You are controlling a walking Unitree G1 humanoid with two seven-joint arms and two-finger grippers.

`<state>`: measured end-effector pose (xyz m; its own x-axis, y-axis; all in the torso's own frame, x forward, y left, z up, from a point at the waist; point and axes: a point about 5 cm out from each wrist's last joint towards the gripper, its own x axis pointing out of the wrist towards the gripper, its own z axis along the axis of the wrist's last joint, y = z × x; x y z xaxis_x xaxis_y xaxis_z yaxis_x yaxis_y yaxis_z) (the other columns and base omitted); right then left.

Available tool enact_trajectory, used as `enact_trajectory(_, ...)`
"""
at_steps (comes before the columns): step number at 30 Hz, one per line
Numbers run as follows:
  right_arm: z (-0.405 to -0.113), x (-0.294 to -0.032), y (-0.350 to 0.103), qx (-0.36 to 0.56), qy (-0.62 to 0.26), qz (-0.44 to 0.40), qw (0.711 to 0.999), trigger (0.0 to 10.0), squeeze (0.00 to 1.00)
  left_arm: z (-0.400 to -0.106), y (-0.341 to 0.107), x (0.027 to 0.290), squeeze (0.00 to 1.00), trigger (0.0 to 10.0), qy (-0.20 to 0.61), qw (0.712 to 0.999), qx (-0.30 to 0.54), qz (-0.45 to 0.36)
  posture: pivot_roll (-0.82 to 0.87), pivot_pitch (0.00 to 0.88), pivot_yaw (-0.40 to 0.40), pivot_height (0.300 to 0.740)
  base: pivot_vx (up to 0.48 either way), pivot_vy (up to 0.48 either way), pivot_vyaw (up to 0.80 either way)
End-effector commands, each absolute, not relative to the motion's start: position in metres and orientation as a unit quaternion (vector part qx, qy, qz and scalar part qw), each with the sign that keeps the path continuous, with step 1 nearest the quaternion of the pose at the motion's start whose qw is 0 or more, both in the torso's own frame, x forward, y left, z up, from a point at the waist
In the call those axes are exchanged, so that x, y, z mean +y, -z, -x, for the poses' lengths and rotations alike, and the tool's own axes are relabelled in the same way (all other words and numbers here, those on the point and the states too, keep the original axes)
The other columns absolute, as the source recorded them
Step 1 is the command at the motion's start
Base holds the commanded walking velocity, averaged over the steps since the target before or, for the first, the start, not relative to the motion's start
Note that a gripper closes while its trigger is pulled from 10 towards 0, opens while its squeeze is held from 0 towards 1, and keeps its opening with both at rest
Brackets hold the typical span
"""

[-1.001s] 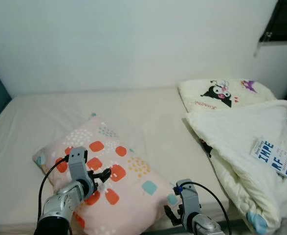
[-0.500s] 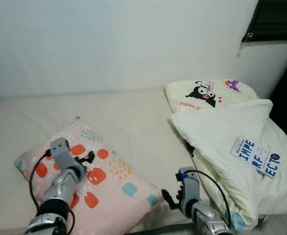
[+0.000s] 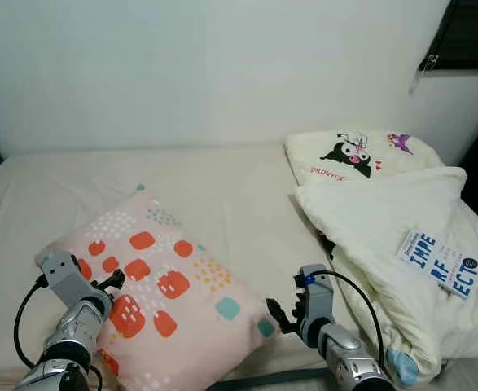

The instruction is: Clean up the room

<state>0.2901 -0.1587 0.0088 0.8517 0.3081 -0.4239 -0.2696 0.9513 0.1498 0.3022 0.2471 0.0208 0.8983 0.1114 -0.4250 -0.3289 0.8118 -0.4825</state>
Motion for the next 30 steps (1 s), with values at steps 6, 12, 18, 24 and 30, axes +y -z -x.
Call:
enact_trajectory(6, -0.292, -0.153, -0.023, 0.196, -0.169, -0.076, 0.963, 10.0, 0.0, -0.303, -0.021, 0.235, 0.0, 10.0, -0.071, 0.943, 0.163, 0.281, -0.17, 0.065, -0.011, 0.64, 0.0, 0.0, 0.0)
enact_trajectory(12, -0.292, -0.146, -0.038, 0.16, -0.191, -0.123, 0.961, 10.0, 0.0, -0.294, -0.017, 0.251, 0.0, 10.0, -0.084, 0.95, 0.172, 0.246, -0.18, 0.104, -0.005, 0.615, 0.0, 0.0, 0.0)
enact_trajectory(18, -0.285, -0.135, -0.054, 0.129, -0.214, -0.179, 0.952, 10.0, 0.0, -0.285, -0.02, 0.274, 0.0, 10.0, -0.106, 0.954, 0.149, 0.236, -0.18, 0.146, -0.001, 0.595, 0.0, 0.0, 0.0)
enact_trajectory(24, -0.283, -0.129, -0.083, 0.074, -0.223, -0.295, 0.926, 10.0, 0.0, -0.292, -0.046, 0.303, 0.0, 10.0, -0.153, 0.953, 0.076, 0.251, -0.18, 0.181, 0.008, 0.58, 0.0, 0.0, 0.0)
enact_trajectory(30, -0.281, -0.126, -0.104, 0.044, -0.237, -0.337, 0.91, 10.0, 0.0, -0.31, -0.078, 0.311, 0.0, 10.0, -0.121, 0.94, -0.011, 0.318, -0.17, 0.207, 0.014, 0.56, 0.0, 0.0, 0.0)
